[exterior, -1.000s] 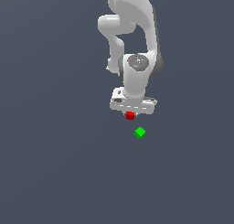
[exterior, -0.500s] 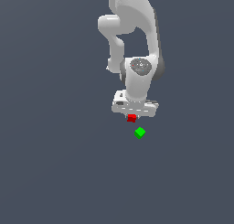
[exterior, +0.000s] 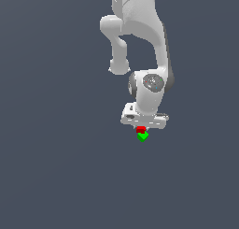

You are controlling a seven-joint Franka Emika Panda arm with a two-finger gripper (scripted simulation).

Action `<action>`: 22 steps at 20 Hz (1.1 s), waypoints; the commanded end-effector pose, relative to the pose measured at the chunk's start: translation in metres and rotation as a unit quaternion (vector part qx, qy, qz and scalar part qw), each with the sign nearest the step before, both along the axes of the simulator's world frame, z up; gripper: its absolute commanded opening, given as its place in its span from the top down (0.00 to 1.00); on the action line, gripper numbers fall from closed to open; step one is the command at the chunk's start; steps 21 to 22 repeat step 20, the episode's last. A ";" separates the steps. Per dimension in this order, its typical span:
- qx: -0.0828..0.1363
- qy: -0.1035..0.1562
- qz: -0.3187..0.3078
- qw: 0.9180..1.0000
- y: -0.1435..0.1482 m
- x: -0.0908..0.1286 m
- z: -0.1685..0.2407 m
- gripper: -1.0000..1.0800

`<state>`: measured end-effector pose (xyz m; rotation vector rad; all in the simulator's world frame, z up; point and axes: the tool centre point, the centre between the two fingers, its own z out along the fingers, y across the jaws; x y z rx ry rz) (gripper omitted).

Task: Stack the red cube on top of the green cube.

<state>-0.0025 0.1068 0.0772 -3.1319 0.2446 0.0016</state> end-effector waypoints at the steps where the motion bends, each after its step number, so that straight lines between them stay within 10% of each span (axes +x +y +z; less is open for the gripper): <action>1: 0.000 -0.001 0.000 1.000 0.007 0.008 -0.006 1.00; 10: 0.000 -0.001 0.000 1.000 0.016 0.018 -0.016 1.00; 11: 0.000 -0.001 0.000 1.000 0.016 0.018 -0.016 0.04; 22: 0.000 -0.001 0.000 1.000 0.016 0.018 -0.016 0.04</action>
